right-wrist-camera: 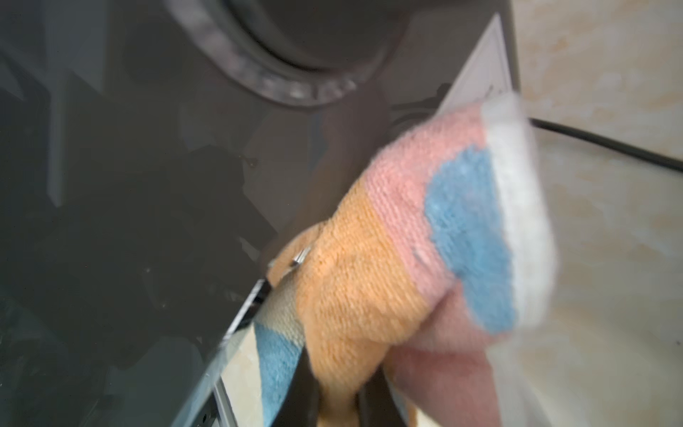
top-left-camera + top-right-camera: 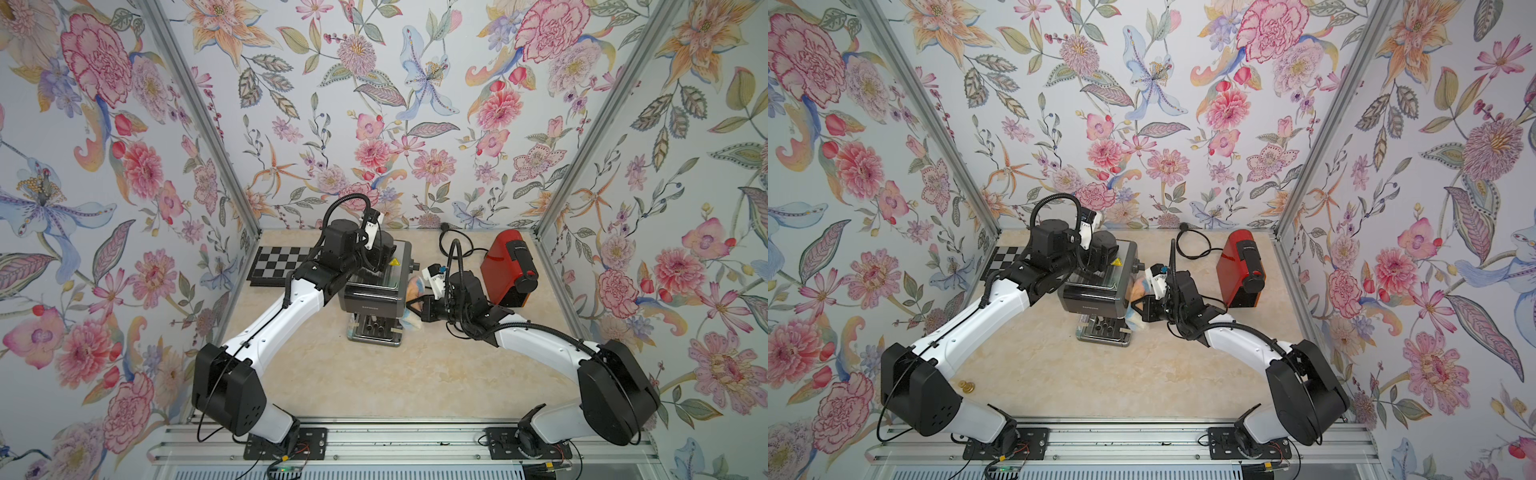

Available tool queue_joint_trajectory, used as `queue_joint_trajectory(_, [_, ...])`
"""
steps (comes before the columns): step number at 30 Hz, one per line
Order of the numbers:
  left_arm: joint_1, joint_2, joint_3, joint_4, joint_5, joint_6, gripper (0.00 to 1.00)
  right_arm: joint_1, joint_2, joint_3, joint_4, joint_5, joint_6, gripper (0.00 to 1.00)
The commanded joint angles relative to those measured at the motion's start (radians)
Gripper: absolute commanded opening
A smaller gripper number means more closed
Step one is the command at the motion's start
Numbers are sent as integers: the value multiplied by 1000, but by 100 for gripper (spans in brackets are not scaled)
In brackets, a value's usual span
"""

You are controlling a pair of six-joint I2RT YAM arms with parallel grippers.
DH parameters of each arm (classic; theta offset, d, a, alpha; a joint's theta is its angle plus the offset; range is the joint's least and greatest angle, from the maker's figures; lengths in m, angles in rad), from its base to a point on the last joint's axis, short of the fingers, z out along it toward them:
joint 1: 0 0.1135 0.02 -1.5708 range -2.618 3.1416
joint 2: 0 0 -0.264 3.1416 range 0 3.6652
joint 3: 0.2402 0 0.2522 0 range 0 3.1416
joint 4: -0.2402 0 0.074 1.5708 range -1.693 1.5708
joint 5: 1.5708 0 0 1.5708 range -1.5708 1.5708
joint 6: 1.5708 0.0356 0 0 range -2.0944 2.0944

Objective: Wipe the surface of a coffee machine
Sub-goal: Wipe the dirt from the surface of the coffee machine.

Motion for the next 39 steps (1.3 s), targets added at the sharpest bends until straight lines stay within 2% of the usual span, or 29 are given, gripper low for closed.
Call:
queue_joint_trajectory(1, [-1,12,-45,-113,25,7,48,11,-63,25,-23,-17,-37,0])
queue_joint_trajectory(11, [0,23,-27,-111,32,7,48,87,-258,60,-167,24,-62,0])
queue_joint_trajectory(20, [0,24,-26,-113,25,9,48,142,-327,111,-206,33,-65,0])
queue_joint_trajectory(28, [1,9,-42,-113,23,7,48,81,-203,93,-160,47,-98,0])
queue_joint_trajectory(35, [0,7,-43,-113,28,7,48,-30,-104,-14,55,32,-28,0])
queue_joint_trajectory(39, [0,14,-40,-111,36,6,48,-53,12,-16,117,24,-22,0])
